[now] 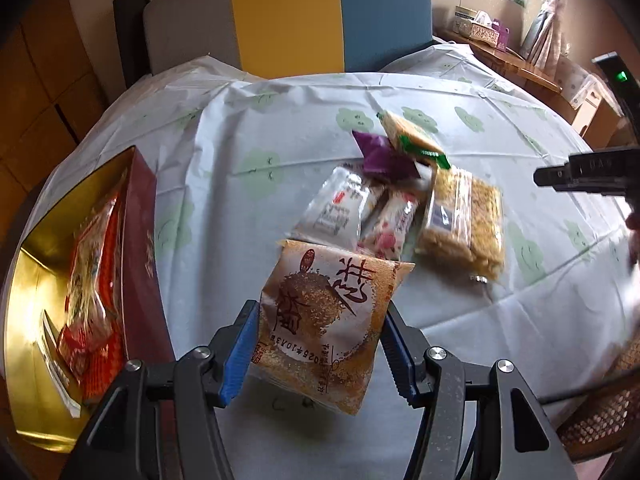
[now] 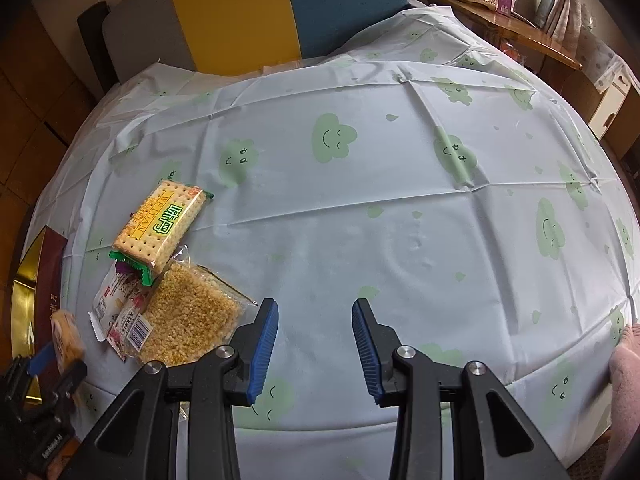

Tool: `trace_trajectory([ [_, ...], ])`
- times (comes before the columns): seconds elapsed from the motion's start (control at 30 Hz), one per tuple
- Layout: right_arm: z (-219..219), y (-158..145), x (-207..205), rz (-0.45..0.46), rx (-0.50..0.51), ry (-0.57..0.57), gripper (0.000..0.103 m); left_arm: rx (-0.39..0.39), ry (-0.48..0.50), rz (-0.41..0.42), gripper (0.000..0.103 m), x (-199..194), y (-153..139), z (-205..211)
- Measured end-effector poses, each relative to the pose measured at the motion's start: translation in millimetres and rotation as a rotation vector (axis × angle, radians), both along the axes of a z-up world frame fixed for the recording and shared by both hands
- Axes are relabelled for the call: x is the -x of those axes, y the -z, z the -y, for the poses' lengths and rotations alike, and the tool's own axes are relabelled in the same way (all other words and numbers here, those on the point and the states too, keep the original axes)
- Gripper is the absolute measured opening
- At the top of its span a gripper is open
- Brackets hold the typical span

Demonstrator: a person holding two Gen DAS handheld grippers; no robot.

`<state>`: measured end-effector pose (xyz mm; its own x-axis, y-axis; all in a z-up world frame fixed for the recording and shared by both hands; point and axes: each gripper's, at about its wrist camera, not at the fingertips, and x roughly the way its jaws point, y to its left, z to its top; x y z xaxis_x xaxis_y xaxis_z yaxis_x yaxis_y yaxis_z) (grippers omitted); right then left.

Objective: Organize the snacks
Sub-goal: 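Lift the rice-cake bag with left gripper while right gripper grasps rose-print candy bar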

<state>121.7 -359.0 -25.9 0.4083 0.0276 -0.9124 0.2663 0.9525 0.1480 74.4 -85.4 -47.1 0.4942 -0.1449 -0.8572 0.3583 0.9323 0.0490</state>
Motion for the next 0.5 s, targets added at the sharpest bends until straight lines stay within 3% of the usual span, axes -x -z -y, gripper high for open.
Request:
trace_trajectory([
  [0.07, -1.1, 0.4, -0.2, 0.001, 0.002, -0.006, 0.039, -0.007, 0.012, -0.019, 0.060, 12.8, 12.7, -1.8],
  [0.13, -2.0, 1.0, -0.9, 0.004, -0.006, -0.015, 0.039, -0.030, 0.029, 0.042, 0.060, 24.4, 16.4, -0.7],
  [0.23, -6.4, -0.2, -0.9, 0.021, -0.031, -0.041, 0.039, -0.037, 0.038, 0.056, 0.060, 27.2, 19.7, -1.1],
  [0.5, -58.4, -7.1, -1.9, 0.074, -0.298, -0.239, 0.026, 0.043, 0.016, 0.032, 0.064, 21.7, 24.8, -13.5],
])
